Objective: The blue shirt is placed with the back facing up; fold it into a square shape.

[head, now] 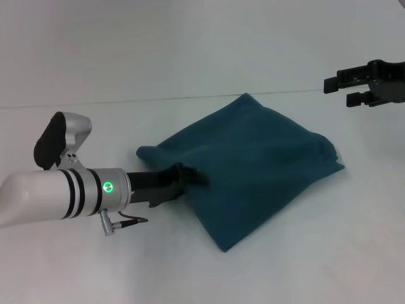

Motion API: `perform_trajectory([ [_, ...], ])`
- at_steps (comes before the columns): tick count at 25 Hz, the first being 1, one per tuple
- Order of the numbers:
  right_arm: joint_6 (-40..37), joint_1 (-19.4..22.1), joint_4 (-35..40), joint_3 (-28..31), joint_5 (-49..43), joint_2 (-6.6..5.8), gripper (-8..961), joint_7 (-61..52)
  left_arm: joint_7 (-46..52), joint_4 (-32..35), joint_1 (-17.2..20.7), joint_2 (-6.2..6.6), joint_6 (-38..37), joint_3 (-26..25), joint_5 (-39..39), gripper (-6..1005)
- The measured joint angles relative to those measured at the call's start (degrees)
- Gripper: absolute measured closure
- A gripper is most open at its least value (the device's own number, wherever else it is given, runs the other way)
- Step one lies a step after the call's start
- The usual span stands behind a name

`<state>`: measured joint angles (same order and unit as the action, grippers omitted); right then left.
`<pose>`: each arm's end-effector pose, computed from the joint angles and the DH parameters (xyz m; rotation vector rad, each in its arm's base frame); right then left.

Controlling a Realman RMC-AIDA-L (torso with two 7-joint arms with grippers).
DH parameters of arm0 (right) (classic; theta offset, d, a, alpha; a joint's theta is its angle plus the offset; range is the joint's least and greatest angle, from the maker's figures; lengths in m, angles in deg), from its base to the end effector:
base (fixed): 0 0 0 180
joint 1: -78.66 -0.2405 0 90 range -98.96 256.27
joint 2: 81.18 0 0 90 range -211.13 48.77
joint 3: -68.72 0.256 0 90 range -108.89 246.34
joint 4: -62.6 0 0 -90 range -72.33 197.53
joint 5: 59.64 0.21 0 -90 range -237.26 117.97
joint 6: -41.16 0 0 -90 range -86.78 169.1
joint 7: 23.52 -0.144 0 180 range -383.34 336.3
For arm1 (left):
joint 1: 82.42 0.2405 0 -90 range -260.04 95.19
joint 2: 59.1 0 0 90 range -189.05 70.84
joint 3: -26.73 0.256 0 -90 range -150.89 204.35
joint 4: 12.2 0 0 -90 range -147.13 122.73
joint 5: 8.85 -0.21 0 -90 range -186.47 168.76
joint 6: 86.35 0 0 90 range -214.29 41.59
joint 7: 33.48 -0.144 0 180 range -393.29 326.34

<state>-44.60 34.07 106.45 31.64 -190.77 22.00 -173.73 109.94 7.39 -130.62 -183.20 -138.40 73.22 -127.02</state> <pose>0.2372 0.4267 0.1333 -2.1397 1.7122 0.4445 -0.2139 0.3966 -0.1026 -1.9984 -2.0405 -0.5866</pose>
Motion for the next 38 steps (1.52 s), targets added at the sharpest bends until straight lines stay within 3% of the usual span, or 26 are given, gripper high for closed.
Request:
perform_trajectory([
  [6, 0.1, 0.07, -0.28, 0.39, 0.01, 0.0, 127, 0.0, -0.72, 4.0, 2.27, -0.2, -9.9, 0.19, 0.05, 625],
  [12, 0.07, 0.62, -0.86, 0.86, 0.01, -0.03, 126, 0.0, 0.82, 10.69, 10.85, 0.19, -20.77, 0.1, -0.14, 877],
  [15, 0.06, 0.63, -0.88, 0.88, 0.01, -0.04, 126, 0.0, 2.06, 15.13, 15.02, 1.34, -23.38, 0.04, -0.47, 905],
  [17, 0.0, 0.61, -0.94, 0.88, 0.0, -0.04, 127, 0.01, 2.26, 16.21, 16.0, 3.11, -23.51, -0.23, -0.64, 923],
  [20, 0.04, 0.36, -1.39, 0.88, -0.02, 0.02, 127, 0.26, 1.59, 16.01, 14.7, 5.32, -22.5, -1.81, -3.13, 924],
  [22, 0.05, 0.14, -1.58, 0.85, -0.03, 0.16, 127, 0.51, 1.35, 15.85, 13.14, 5.96, -20.9, -2.74, -5.88, 924],
  [27, 0.07, 0.06, -1.58, 0.87, -0.03, 0.28, 127, 0.66, -0.6, 15.31, 9.87, 6.71, -15.88, -1.58, -8.05, 925],
  [32, -0.18, -0.01, -1.58, 0.77, -0.03, 0.2, 126, 0.64, -8.84, 14.32, 5.09, 7.91, -17.7, 2.17, -9.93, 927],
  [38, -0.39, 0.08, -1.59, 0.55, -0.01, 0.32, 126, 0.65, -13.41, 15.44, 3.3, 8.01, -17.15, 3.78, -12.44, 929],
])
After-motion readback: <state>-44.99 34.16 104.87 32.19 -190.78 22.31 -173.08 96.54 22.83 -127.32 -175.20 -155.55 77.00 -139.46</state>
